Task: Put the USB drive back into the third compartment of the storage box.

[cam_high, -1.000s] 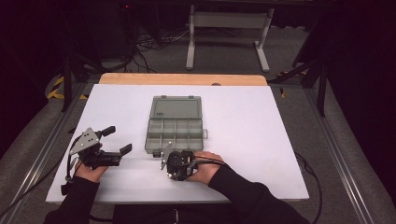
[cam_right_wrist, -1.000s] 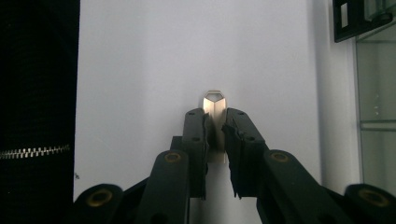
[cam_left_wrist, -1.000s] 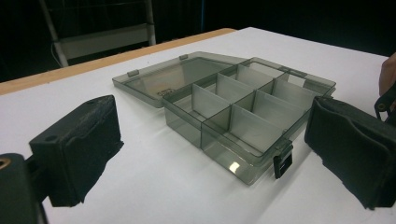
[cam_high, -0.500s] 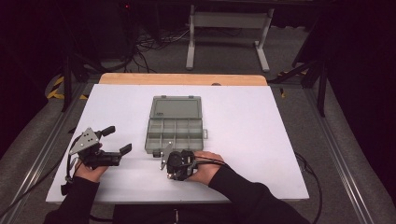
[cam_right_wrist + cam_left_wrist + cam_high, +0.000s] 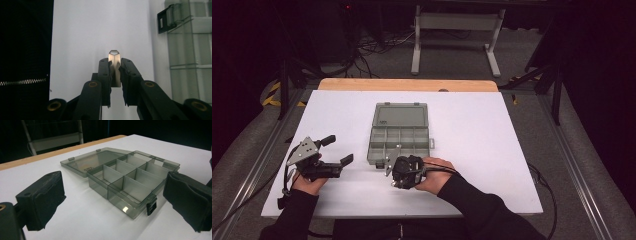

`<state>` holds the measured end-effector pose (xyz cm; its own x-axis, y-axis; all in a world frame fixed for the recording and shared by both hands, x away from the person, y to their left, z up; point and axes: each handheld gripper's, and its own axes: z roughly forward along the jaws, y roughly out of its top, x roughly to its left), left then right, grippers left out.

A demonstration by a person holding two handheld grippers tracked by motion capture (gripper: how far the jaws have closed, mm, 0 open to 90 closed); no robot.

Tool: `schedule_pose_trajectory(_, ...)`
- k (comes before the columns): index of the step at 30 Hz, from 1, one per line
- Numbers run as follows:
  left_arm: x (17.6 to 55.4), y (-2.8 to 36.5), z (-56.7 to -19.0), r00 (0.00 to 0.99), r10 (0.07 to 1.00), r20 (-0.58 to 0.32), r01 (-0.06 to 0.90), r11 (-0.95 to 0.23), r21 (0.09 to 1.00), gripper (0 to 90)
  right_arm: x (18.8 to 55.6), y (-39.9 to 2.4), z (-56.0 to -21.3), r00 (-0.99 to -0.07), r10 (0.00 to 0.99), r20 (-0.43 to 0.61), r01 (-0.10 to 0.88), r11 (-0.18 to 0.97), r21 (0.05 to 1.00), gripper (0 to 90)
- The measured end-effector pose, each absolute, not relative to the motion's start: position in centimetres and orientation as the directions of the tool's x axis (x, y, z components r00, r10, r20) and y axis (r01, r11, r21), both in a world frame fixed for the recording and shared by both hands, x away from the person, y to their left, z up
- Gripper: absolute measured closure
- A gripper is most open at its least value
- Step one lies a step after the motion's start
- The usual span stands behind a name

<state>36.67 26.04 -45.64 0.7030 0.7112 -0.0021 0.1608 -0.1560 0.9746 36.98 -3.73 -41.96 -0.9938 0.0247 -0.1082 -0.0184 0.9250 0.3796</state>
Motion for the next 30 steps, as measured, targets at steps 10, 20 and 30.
schedule_pose_trajectory(10, 36.7, 26.1, -45.6, 0.702, 0.712, -0.005, 0.163, -0.154, 0.975, 4.5, 37.5, -4.4, -40.4, -0.992, 0.047, -0.114, -0.006, 0.904, 0.428, 79.1)
schedule_pose_trajectory(20, 36.7, 26.1, -45.6, 0.702, 0.712, -0.002, 0.160, -0.155, 0.975, 4.5, 38.4, -4.9, -39.0, -0.988, 0.074, -0.137, 0.005, 0.894, 0.447, 79.1)
schedule_pose_trajectory(30, 36.7, 26.1, -45.6, 0.702, 0.713, -0.005, 0.162, -0.152, 0.975, 4.5, 39.6, -5.5, -37.7, -0.983, 0.107, -0.152, 0.023, 0.880, 0.474, 79.1)
